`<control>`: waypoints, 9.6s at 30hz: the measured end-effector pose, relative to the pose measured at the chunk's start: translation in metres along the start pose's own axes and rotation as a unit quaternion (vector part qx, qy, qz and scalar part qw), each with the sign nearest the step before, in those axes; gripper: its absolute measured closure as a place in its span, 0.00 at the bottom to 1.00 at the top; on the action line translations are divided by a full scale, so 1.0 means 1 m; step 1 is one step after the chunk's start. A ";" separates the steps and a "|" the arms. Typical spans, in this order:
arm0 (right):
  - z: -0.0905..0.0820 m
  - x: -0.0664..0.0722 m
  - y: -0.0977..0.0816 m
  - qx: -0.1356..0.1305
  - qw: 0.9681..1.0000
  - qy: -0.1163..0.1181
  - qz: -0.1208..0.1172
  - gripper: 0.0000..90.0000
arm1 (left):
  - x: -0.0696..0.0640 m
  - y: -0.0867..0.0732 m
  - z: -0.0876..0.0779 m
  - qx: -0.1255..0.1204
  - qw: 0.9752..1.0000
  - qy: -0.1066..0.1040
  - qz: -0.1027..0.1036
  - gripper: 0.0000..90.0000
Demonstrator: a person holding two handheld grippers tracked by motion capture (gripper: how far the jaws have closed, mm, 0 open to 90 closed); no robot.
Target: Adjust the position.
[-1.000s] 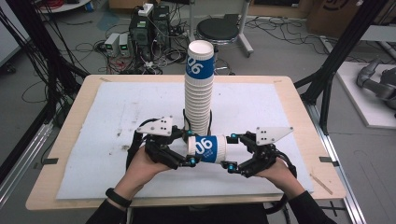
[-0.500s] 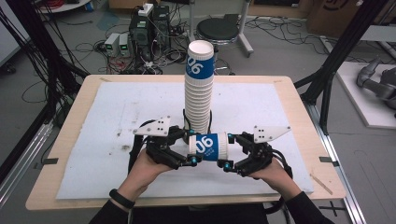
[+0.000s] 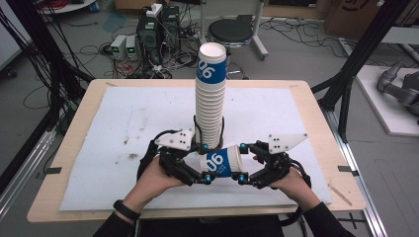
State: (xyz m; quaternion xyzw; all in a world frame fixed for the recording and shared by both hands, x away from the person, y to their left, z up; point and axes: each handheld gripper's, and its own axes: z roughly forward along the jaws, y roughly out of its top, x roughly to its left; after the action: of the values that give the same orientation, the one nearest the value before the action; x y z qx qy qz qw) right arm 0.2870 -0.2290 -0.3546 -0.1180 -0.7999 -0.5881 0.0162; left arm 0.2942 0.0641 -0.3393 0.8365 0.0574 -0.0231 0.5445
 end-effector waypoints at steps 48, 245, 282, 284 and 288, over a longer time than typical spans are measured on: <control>0.006 0.009 0.011 0.012 1.000 -0.002 -0.013 0.27 | -0.006 -0.007 0.027 0.040 0.999 0.009 -0.005 0.26; 0.037 0.019 -0.004 -0.056 0.998 0.021 -0.014 0.30 | -0.019 0.001 0.016 -0.179 0.984 0.012 -0.008 0.26; 0.039 0.018 -0.005 -0.036 0.999 0.019 -0.027 0.23 | -0.019 0.004 0.006 -0.191 0.982 0.011 -0.007 0.23; 0.038 0.019 -0.005 -0.037 0.999 0.021 -0.029 0.23 | -0.018 0.003 0.005 -0.191 0.981 0.012 -0.008 0.23; 0.034 0.017 -0.004 -0.038 0.999 0.018 -0.027 0.22 | -0.017 0.002 0.003 -0.191 0.981 0.015 -0.006 0.24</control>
State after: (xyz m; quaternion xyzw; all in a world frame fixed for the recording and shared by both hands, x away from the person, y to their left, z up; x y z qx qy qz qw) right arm 0.2735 -0.1952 -0.3662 -0.0863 -0.7794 -0.6204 0.0104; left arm 0.2779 0.0595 -0.3366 0.7168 0.0743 -0.0028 0.6933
